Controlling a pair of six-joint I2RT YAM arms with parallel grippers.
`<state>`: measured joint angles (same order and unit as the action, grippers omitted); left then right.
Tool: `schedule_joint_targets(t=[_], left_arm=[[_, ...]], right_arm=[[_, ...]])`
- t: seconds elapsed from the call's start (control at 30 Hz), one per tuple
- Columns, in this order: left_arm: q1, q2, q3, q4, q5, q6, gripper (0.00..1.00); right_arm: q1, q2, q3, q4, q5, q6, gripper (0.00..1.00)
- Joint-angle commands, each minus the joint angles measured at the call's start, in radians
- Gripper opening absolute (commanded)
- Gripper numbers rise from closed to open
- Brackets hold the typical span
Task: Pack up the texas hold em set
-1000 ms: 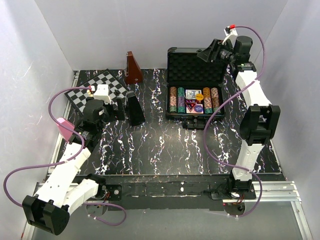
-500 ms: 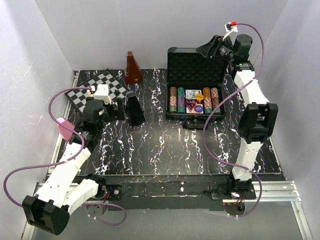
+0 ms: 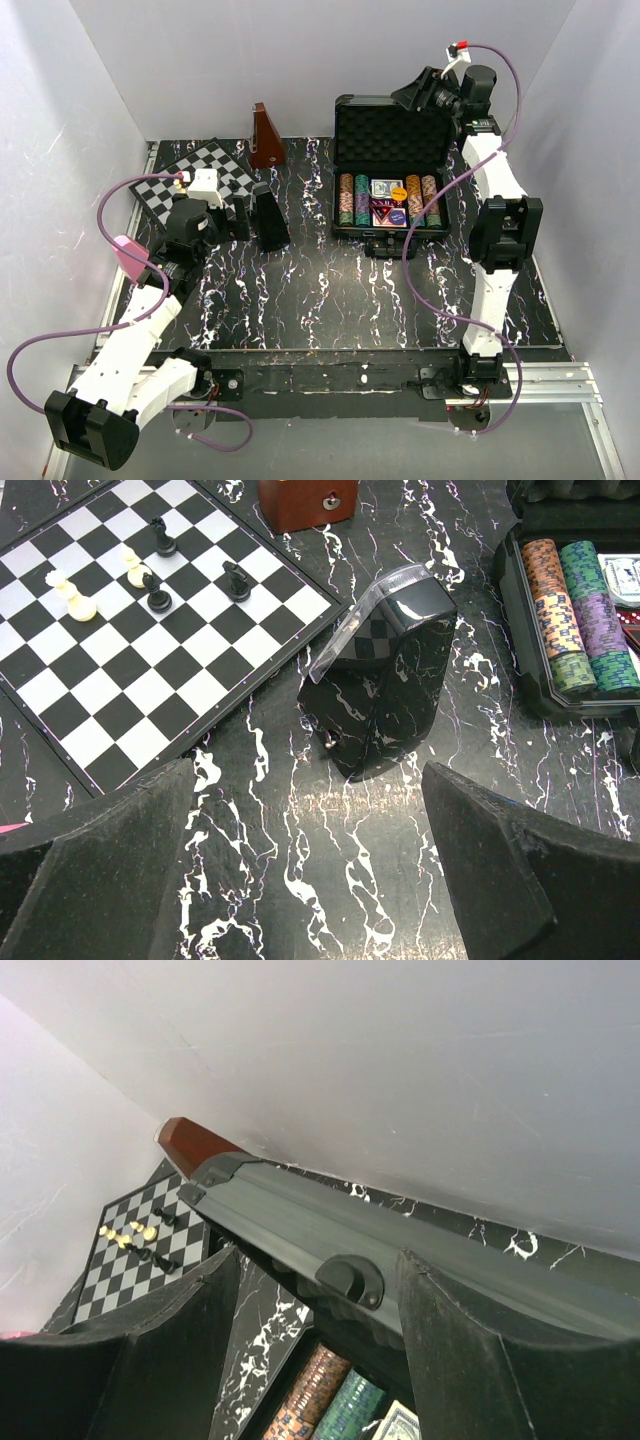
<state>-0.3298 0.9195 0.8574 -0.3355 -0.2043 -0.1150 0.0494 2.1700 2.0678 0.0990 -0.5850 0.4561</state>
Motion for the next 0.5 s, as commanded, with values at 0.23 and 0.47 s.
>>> schedule_joint_targets(t=[0.23,0.47], left_arm=[[-0.002,-0.005,0.0,0.012,-0.012,0.011,0.98],[-0.002,-0.005,0.0,0.012,-0.007,0.009,0.98]], right_arm=[[-0.005,0.085,0.195,-0.154,-0.088,-0.01,0.7],[-0.002,0.083,0.16,-0.173,-0.179,0.006,0.7]])
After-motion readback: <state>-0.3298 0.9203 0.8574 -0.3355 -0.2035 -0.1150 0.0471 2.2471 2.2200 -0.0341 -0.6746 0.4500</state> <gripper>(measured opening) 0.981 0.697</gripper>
